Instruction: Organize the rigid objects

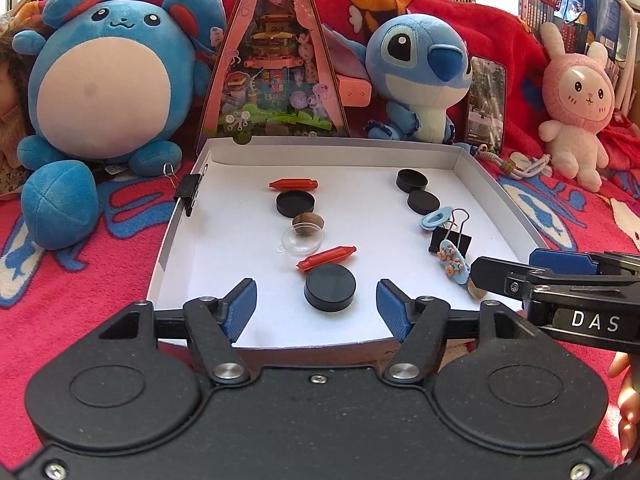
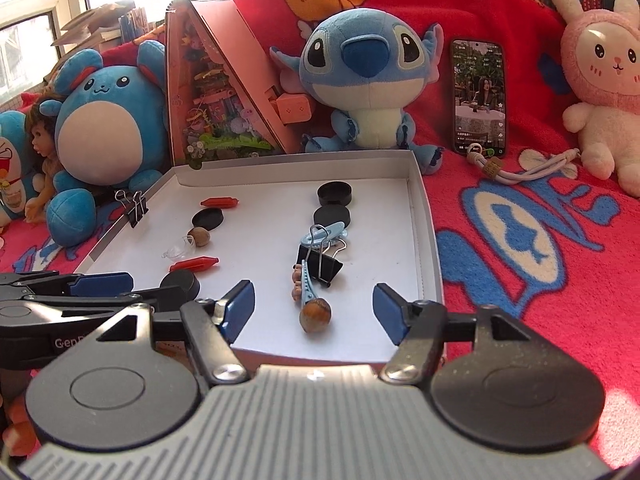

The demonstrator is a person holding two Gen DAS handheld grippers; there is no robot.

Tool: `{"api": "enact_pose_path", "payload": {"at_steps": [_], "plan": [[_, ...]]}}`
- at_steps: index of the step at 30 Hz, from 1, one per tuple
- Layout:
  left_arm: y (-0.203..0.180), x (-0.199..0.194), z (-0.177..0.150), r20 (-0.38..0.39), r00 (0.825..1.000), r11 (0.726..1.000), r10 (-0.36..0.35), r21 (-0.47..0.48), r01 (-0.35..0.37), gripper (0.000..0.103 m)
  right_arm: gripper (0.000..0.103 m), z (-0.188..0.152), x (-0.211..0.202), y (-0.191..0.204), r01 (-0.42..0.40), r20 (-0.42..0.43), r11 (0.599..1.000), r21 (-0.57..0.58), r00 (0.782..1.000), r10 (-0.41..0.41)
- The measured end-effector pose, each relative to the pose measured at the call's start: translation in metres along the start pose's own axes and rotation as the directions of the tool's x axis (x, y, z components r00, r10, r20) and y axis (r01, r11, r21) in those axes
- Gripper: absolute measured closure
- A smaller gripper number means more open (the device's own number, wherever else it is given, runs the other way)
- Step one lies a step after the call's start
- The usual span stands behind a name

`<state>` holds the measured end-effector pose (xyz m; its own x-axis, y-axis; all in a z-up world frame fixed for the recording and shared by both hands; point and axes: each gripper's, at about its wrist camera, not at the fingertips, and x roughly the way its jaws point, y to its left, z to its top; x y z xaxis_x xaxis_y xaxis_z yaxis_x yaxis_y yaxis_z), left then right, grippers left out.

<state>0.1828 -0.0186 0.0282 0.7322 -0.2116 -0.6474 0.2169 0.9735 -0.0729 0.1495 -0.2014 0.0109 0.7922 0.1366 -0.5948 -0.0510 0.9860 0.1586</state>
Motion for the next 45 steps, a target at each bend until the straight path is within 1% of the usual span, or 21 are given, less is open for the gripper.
{"api": "enact_pose_path", "payload": {"at_steps": [1, 3, 4, 8, 12, 18, 32, 45], "plan": [[0.000, -0.003, 0.000, 0.008, 1.000, 1.000, 0.004, 0.000, -0.004, 0.031, 0.020, 0.000, -0.002, 0.000, 0.006, 0.005, 1.000, 0.004, 1.000, -0.006], [0.000, -0.009, -0.001, 0.022, 1.000, 1.000, 0.014, 0.001, -0.014, 0.024, 0.018, -0.001, -0.006, -0.001, 0.019, 0.014, 1.000, 0.012, 1.000, -0.019], [0.000, -0.012, -0.002, 0.028, 0.999, 1.000, 0.017, 0.002, -0.017, 0.023, 0.017, -0.002, -0.008, -0.001, 0.023, 0.020, 1.000, 0.016, 1.000, -0.024], [0.002, -0.027, -0.008, 0.050, 0.998, 1.000, 0.028, 0.002, -0.028, 0.023, 0.015, -0.006, -0.019, -0.001, 0.035, 0.050, 0.999, 0.026, 0.998, -0.036], [0.004, -0.041, -0.016, 0.071, 0.997, 0.999, 0.034, 0.004, -0.035, 0.022, 0.010, -0.014, -0.030, 0.000, 0.045, 0.075, 0.999, 0.021, 0.996, -0.047], [0.004, -0.053, -0.024, 0.087, 0.995, 0.999, 0.043, 0.024, -0.045, 0.022, 0.009, -0.021, -0.038, 0.002, 0.057, 0.078, 0.998, 0.010, 0.995, -0.058], [0.010, -0.065, -0.034, 0.102, 0.994, 0.999, 0.047, 0.001, -0.047, 0.021, 0.006, -0.027, -0.046, 0.003, 0.079, 0.083, 0.997, 0.000, 0.993, -0.079], [0.010, -0.067, -0.049, 0.105, 0.992, 0.997, 0.074, -0.008, -0.074, 0.021, 0.004, -0.040, -0.049, 0.001, 0.093, 0.069, 0.996, 0.008, 0.993, -0.093]]}}
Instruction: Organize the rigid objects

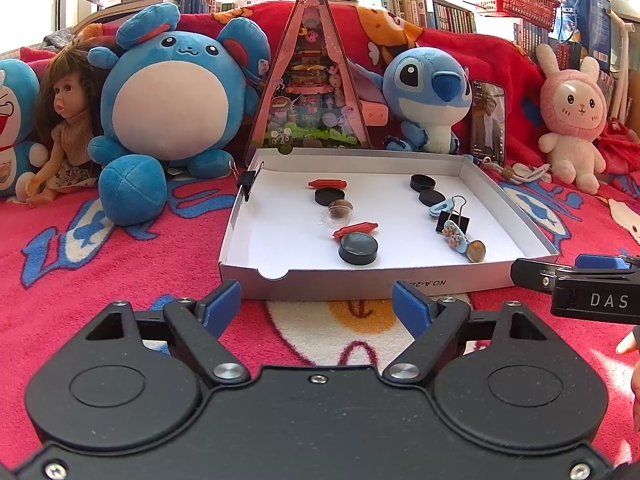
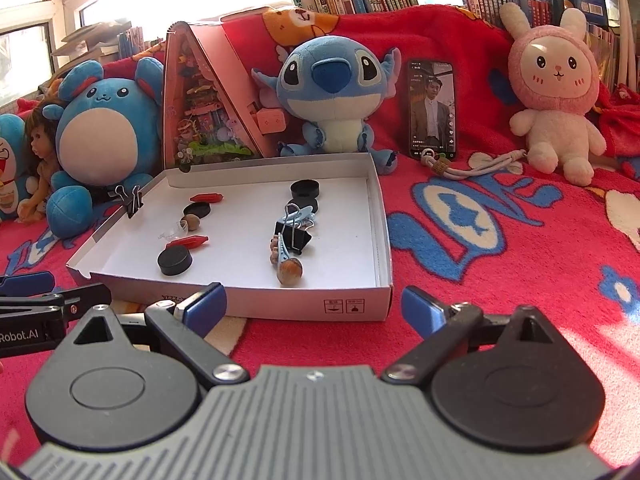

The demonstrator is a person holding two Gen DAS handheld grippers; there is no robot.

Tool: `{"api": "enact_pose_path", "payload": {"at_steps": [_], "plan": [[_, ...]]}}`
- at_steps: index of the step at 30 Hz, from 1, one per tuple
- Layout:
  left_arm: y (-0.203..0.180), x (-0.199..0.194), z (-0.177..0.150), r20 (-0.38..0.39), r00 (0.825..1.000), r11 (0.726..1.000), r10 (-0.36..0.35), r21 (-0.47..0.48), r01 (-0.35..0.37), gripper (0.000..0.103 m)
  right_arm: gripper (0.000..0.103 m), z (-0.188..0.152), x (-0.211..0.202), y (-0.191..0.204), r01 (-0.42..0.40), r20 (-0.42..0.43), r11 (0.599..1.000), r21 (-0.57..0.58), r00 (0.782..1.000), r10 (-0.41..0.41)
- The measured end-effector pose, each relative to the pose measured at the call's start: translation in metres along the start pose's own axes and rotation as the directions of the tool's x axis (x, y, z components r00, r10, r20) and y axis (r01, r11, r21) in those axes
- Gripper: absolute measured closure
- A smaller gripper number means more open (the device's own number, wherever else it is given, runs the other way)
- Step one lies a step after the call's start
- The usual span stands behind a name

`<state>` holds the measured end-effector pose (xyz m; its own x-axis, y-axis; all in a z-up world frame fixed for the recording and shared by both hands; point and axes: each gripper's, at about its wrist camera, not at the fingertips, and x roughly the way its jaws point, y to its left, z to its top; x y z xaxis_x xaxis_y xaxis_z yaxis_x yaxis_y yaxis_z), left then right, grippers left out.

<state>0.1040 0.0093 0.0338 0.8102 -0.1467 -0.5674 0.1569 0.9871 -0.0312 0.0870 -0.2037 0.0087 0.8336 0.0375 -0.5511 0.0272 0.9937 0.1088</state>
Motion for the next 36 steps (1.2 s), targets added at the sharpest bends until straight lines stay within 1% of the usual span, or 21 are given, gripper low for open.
{"api": "enact_pose_path", "payload": {"at_steps": [8, 14, 19, 25, 31, 36], "plan": [[-0.003, 0.001, -0.012, 0.001, 1.000, 1.000, 0.024, 0.012, -0.024, 0.021, 0.002, -0.013, 0.004, 0.001, 0.012, -0.026, 1.000, 0.003, 1.000, -0.011], [-0.006, 0.008, -0.022, -0.027, 0.999, 0.999, 0.038, 0.026, -0.037, 0.021, 0.002, -0.025, 0.010, 0.005, 0.013, -0.057, 1.000, -0.006, 0.998, -0.013], [-0.006, 0.019, -0.027, -0.047, 0.997, 0.997, 0.065, 0.031, -0.064, 0.021, 0.001, -0.030, 0.016, 0.008, 0.027, -0.081, 0.999, -0.017, 0.996, -0.029], [-0.005, 0.024, -0.029, -0.051, 0.996, 0.997, 0.074, 0.020, -0.074, 0.019, 0.000, -0.033, 0.019, 0.011, 0.042, -0.077, 0.999, -0.034, 0.996, -0.045], [-0.006, 0.028, -0.028, -0.035, 0.995, 0.995, 0.095, 0.036, -0.094, 0.017, 0.000, -0.033, 0.021, 0.014, 0.052, -0.070, 0.998, -0.043, 0.996, -0.055], [-0.006, 0.033, -0.026, -0.037, 0.995, 0.995, 0.093, 0.031, -0.091, 0.016, 0.000, -0.031, 0.024, 0.017, 0.057, -0.067, 0.998, -0.041, 0.996, -0.059]]}}
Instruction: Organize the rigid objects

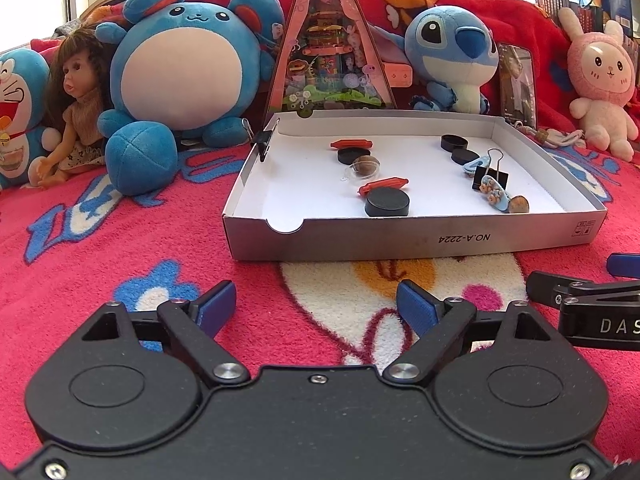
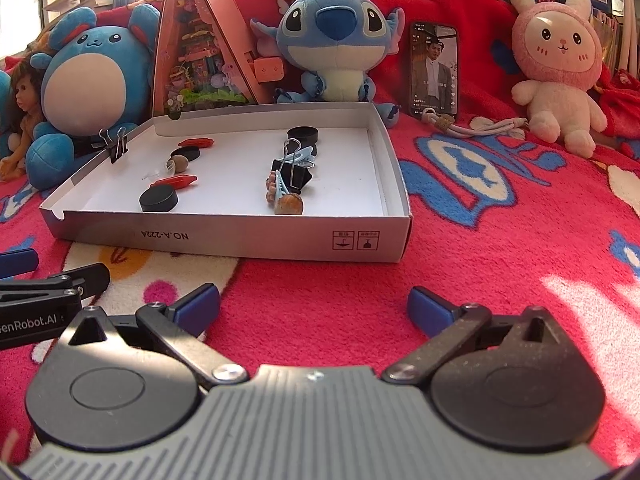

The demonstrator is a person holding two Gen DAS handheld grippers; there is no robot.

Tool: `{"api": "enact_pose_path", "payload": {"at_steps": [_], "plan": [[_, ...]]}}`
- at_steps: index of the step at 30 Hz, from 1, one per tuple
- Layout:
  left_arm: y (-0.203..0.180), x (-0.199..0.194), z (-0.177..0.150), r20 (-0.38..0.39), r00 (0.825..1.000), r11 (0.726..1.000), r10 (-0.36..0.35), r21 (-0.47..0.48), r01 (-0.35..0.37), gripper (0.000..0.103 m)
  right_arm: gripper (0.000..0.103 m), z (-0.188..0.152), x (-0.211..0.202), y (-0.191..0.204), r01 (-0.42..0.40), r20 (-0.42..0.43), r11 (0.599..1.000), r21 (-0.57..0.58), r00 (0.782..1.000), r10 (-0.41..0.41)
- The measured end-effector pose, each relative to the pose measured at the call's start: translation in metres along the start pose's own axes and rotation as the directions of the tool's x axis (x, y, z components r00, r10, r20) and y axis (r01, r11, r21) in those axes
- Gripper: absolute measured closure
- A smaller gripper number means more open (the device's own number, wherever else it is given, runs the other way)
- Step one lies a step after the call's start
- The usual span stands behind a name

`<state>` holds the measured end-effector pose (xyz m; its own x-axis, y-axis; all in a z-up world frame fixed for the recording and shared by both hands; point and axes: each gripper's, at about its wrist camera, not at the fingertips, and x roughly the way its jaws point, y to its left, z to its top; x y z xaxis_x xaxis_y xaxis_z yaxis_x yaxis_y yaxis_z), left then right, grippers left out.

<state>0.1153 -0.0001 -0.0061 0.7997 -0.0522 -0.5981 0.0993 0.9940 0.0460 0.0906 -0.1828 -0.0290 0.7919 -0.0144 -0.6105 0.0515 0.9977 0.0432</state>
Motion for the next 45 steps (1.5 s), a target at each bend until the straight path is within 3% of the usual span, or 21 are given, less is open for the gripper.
{"api": "enact_pose_path", "payload": {"at_steps": [18, 45], "plan": [[0.0077, 0.0083, -0.0036, -0.031, 0.999, 0.999, -0.010, -0.046, 0.008, 0.000, 0.000, -0.0043, 0.0055, 0.0075, 0.032, -0.002, 0.999, -0.038, 0.999, -0.032], [0.0074, 0.0092, -0.0038, -0.033, 0.999, 0.999, -0.010, -0.047, 0.008, 0.000, 0.000, -0.0051, 0.0059, 0.0071, 0.032, -0.002, 0.999, -0.037, 0.999, -0.032]]}}
